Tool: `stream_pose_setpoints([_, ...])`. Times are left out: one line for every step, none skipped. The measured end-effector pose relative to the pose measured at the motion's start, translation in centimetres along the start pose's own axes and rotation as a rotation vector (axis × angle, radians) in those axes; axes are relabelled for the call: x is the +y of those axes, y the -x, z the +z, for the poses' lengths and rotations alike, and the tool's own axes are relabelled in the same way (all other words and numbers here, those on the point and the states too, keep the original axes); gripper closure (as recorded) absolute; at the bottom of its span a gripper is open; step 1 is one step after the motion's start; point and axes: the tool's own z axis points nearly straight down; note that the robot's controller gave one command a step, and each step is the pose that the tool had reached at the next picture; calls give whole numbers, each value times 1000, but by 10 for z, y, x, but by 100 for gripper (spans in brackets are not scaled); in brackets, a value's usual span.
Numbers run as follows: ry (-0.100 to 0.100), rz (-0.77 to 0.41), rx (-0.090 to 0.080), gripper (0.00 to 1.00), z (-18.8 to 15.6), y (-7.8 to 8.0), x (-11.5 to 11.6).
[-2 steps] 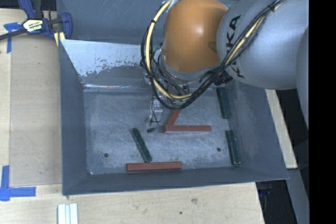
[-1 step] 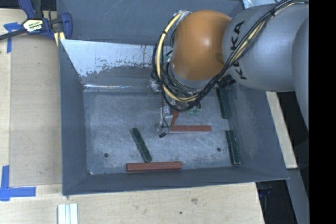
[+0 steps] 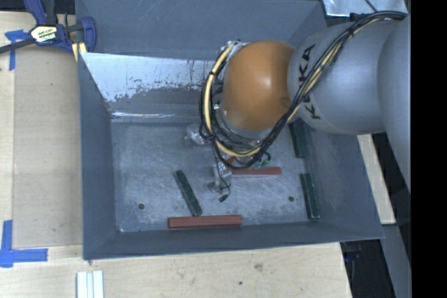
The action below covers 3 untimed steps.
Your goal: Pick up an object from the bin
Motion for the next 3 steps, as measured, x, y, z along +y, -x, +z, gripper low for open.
stream_pose_setpoints([0,-64,0,100,38,-11,-79])
stream_pose_setpoints([5,-35,9,100,-2,-27,-64])
stream_pose_setpoints([0,-15,-3,100,-42,-32,-55])
